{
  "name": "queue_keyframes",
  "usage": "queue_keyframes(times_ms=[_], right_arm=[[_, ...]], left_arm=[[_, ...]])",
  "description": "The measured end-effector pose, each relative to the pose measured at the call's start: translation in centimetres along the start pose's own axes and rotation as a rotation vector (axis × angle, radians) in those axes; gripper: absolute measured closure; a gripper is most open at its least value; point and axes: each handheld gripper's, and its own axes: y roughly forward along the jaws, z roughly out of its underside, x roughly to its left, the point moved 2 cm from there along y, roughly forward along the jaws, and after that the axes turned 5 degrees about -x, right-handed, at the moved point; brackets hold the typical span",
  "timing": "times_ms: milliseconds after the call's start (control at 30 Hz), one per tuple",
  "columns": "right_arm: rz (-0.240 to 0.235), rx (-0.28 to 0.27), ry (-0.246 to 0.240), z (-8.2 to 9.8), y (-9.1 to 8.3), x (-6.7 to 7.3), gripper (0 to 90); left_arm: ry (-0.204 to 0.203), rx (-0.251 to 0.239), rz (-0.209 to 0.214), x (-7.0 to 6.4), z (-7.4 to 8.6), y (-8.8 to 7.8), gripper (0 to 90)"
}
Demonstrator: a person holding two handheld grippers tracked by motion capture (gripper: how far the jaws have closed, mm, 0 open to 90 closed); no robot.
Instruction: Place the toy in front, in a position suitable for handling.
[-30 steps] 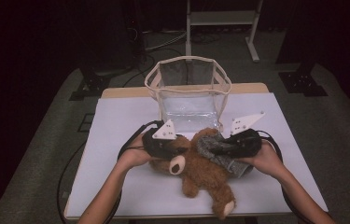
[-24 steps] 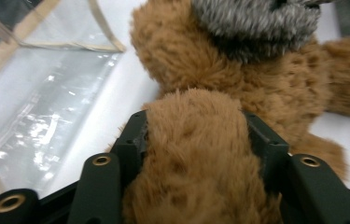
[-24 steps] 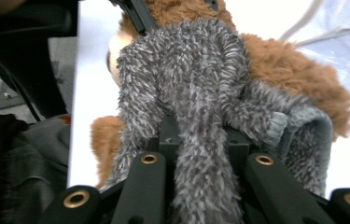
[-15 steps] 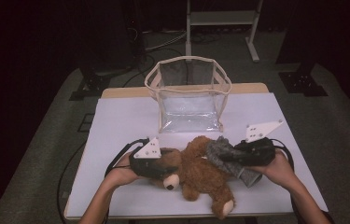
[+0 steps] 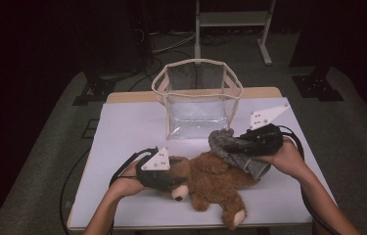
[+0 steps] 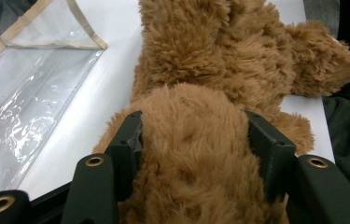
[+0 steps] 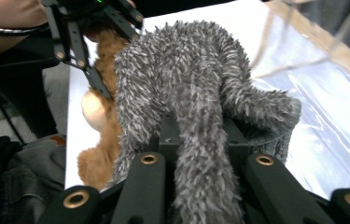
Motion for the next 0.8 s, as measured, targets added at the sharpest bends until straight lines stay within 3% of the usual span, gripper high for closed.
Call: queue_keyframes(times_ms=[233,333,400,533,700,800], right_arm=[[-0.093,0.094,-0.050,-2.2,4.4,0.8,74.9],[-0.135,0.130,-0.062,-1.9,6.3,0.9,74.8],[-0.138,0.153,-0.046,-1.1,6.8,1.0,74.8],[-0.126,0.147,-0.025,0.4,6.4,1.3,75.3],[-0.117,0.120,0.001,1.7,5.6,1.6,75.6],[-0.117,0.105,0.013,2.4,4.9,1.4,75.6]], left_arm=[[0.020,0.008,0.005,-0.2,-0.1,0.0,46.1],[0.020,0.005,0.007,-0.2,0.0,0.0,46.1],[0.016,0.002,0.011,-0.2,0.2,0.0,45.8],[-0.002,-0.011,0.020,0.1,0.1,-0.1,39.6],[-0.047,0.000,0.002,0.5,0.0,-0.5,21.0],[-0.075,-0.010,0.014,0.9,0.4,-1.1,22.4]])
